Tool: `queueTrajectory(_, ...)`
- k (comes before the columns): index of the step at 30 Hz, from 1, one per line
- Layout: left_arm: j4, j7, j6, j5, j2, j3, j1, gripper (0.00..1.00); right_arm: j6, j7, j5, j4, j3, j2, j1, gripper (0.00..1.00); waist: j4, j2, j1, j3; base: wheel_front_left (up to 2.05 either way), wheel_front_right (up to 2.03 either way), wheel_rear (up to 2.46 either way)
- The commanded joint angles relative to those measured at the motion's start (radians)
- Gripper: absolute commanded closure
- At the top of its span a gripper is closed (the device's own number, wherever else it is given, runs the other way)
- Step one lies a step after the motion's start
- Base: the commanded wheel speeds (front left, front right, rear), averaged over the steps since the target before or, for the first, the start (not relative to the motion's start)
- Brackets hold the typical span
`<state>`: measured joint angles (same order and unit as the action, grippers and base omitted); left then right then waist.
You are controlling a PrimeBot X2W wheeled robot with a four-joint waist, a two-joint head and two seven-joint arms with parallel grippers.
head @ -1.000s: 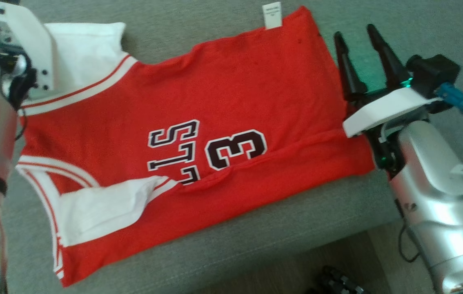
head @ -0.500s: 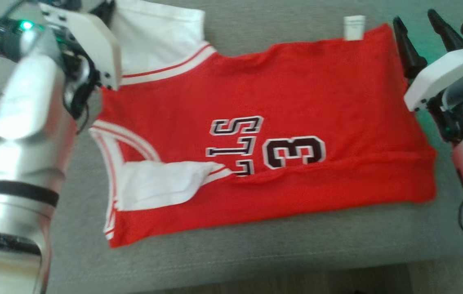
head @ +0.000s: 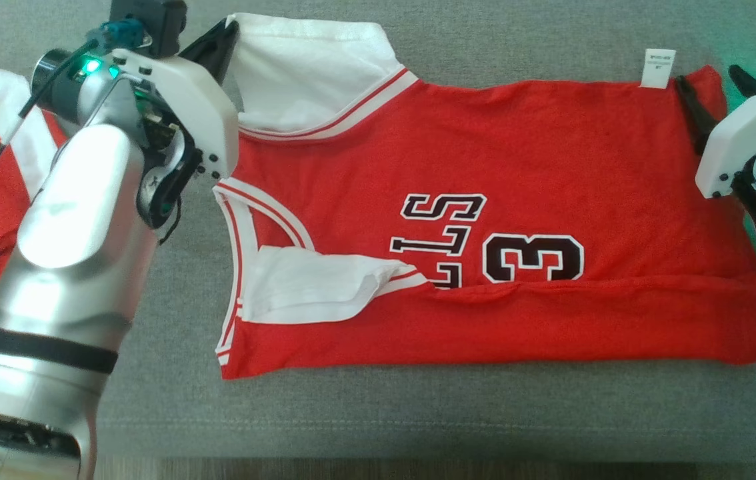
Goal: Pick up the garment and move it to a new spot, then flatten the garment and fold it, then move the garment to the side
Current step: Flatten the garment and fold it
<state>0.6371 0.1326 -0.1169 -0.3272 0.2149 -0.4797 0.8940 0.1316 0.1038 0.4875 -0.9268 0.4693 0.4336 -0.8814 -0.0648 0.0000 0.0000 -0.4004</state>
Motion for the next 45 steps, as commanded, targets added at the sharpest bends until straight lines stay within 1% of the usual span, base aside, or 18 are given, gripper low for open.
queueTrajectory(1, -0.051, 0.008, 0.009, -0.003, 0.04, 0.024, 0.018, 1.0, -0.001, 0.002, 0.012, 0.005, 0.017, 0.02, -0.02, 0.0, -0.002, 0.0, 0.0, -0.003, 0.0, 0.0, 0.0)
queueTrajectory(4, -0.078, 0.018, 0.014, -0.006, 0.046, 0.021, 0.006, 1.0, -0.001, 0.006, 0.024, -0.022, 0.034, 0.019, -0.032, 0.0, -0.004, 0.0, 0.0, -0.006, 0.0, 0.0, 0.0)
queueTrajectory(5, -0.085, 0.02, 0.015, -0.006, 0.049, 0.02, 0.003, 1.0, -0.001, 0.007, 0.03, -0.031, 0.038, 0.016, -0.035, 0.08, -0.003, 0.0, 0.0, -0.006, 0.0, 0.0, 0.0)
queueTrajectory(6, -0.091, 0.023, 0.017, -0.007, 0.051, 0.02, -0.001, 1.0, -0.001, 0.006, 0.035, -0.037, 0.043, 0.014, -0.037, 0.65, -0.002, 0.0, 0.0, -0.005, 0.0, 0.0, 0.0)
queueTrajectory(7, -0.097, 0.026, 0.018, -0.008, 0.053, 0.019, -0.004, 1.0, -0.001, 0.004, 0.039, -0.043, 0.049, 0.012, -0.04, 1.0, 0.0, 0.0, 0.0, -0.005, 0.0, 0.0, 0.0)
queueTrajectory(12, -0.11, 0.033, 0.029, -0.014, 0.067, 0.022, -0.015, 1.0, -0.001, -0.019, 0.063, -0.069, 0.067, 0.007, -0.052, 1.0, 0.009, 0.0, 0.0, -0.004, 0.0, 0.0, 0.0)
queueTrajectory(14, -0.108, 0.026, 0.045, -0.015, 0.077, 0.033, -0.011, 1.0, -0.001, -0.047, 0.064, -0.093, 0.067, 0.012, -0.069, 1.0, 0.016, 0.0, 0.0, -0.006, 0.0, 0.0, 0.0)
queueTrajectory(18, -0.1, 0.01, 0.061, -0.013, 0.083, 0.042, 0.0, 1.0, -0.001, -0.085, 0.062, -0.115, 0.062, 0.008, -0.089, 1.0, 0.023, 0.0, 0.0, -0.009, 0.0, 0.0, 0.0)
queueTrajectory(25, -0.063, -0.082, 0.117, 0.008, 0.074, 0.064, 0.068, 1.0, -0.001, -0.191, 0.066, -0.15, 0.043, -0.015, -0.143, 1.0, 0.035, 0.0, 0.0, -0.027, 0.0, 0.0, 0.0)
queueTrajectory(29, -0.018, -0.142, 0.135, 0.013, 0.055, 0.07, 0.111, 1.0, -0.001, -0.266, 0.058, -0.178, 0.033, -0.025, -0.172, 1.0, 0.038, 0.0, 0.0, -0.036, 0.0, 0.0, 0.0)
queueTrajectory(31, 0.01, -0.162, 0.132, 0.017, 0.046, 0.062, 0.122, 1.0, -0.001, -0.288, 0.056, -0.19, 0.034, -0.035, -0.178, 1.0, 0.038, 0.0, 0.0, -0.038, 0.0, 0.0, 0.0)
queueTrajectory(37, 0.063, -0.193, 0.1, 0.019, 0.035, 0.03, 0.109, 1.0, -0.001, -0.327, 0.067, -0.204, 0.043, -0.041, -0.158, 1.0, 0.037, 0.0, 0.0, -0.017, 0.0, 0.0, 0.0)
queueTrajectory(41, 0.059, -0.204, 0.084, 0.014, 0.051, 0.019, 0.063, 1.0, -0.001, -0.346, 0.092, -0.19, 0.043, -0.034, -0.114, 1.0, 0.036, 0.0, 0.0, 0.019, 0.0, 0.0, 0.0)
queueTrajectory(45, 0.018, -0.199, 0.071, 0.008, 0.075, 0.004, -0.01, 1.0, -0.001, -0.354, 0.119, -0.165, 0.05, -0.02, -0.049, 1.0, 0.03, 0.0, 0.0, 0.064, 0.0, 0.0, 0.0)
